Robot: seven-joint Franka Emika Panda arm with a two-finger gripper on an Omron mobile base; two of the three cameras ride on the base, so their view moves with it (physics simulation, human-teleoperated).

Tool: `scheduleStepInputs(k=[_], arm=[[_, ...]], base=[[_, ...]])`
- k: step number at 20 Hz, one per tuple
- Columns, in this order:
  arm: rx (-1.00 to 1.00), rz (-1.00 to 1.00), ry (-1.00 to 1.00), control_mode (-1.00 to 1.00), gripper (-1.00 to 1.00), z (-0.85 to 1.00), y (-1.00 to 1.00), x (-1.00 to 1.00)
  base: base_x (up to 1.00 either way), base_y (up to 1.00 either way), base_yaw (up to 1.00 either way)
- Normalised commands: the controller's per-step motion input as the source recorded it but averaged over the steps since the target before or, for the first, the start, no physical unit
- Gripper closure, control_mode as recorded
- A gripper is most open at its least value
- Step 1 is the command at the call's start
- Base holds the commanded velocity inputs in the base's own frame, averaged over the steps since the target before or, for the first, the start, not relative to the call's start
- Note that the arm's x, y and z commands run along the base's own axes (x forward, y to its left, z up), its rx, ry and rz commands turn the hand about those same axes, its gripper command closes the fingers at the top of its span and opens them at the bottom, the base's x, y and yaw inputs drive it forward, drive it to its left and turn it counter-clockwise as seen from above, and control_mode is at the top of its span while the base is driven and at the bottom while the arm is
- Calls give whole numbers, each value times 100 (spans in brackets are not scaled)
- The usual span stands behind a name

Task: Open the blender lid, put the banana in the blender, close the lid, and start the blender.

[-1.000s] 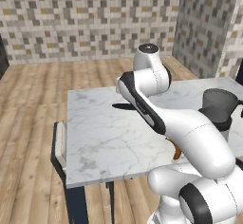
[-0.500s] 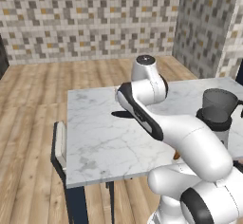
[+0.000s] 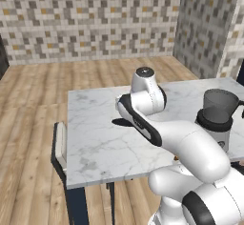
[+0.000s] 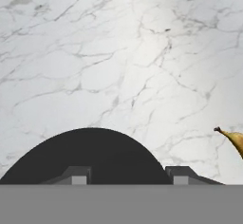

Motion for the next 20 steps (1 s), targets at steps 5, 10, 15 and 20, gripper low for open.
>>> scheduleStepInputs(k=[5,10,15,20], arm=[[0,0,0,-100,100,-13,0,3],[0,0,0,-100,100,-18,0,2],[0,0,0,-100,100,-20,0,3],[0,0,0,-100,100,-21,-2,5]], base=[[0,0,0],[0,0,0],[0,0,0],[0,0,0]])
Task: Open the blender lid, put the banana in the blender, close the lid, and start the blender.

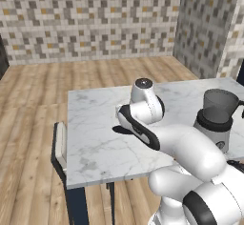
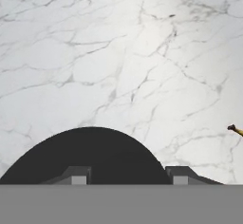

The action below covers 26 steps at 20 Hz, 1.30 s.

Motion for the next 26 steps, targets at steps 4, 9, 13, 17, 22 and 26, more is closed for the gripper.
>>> scheduleStepInputs(k=[4,9,13,17,22,26], arm=[[0,0,0,-100,100,-19,-14,3],[0,0,0,-100,100,-21,-11,0],[0,0,0,-100,100,-29,0,1],[0,0,0,-100,100,-25,0,3],[0,0,0,-100,100,-22,0,7],[0,0,0,-100,100,-21,0,9]], base=[[0,0,0],[0,0,0],[0,0,0],[0,0,0],[0,0,0],[0,0,0]])
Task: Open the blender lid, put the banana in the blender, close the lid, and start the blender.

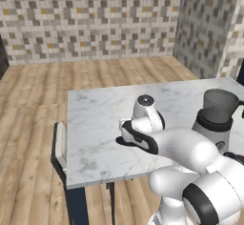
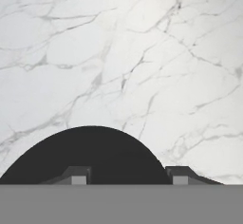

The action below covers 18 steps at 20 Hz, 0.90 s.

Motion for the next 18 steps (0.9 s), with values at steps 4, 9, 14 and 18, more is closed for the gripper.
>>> scheduleStepInputs(k=[4,9,14,18], arm=[[0,0,0,-100,100,-18,0,1],[0,0,0,-100,100,-18,0,0],[0,0,0,-100,100,-31,0,0],[0,0,0,-100,100,-32,0,0]], base=[[0,0,0],[0,0,0],[0,0,0],[0,0,0]])
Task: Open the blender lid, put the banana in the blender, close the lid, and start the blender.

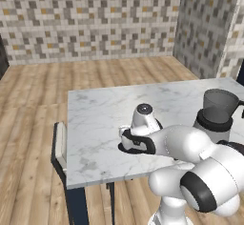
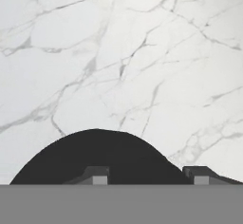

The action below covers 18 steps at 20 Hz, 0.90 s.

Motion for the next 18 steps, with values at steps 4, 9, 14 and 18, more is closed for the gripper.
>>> scheduleStepInputs(k=[4,9,14,18], arm=[[0,0,0,-100,100,-31,3,0],[0,0,0,-100,100,-32,10,0],[0,0,1,-100,-100,-32,18,0],[0,0,0,-100,-100,-21,13,-1]], base=[[0,0,0],[0,0,0],[0,0,0],[0,0,0]])
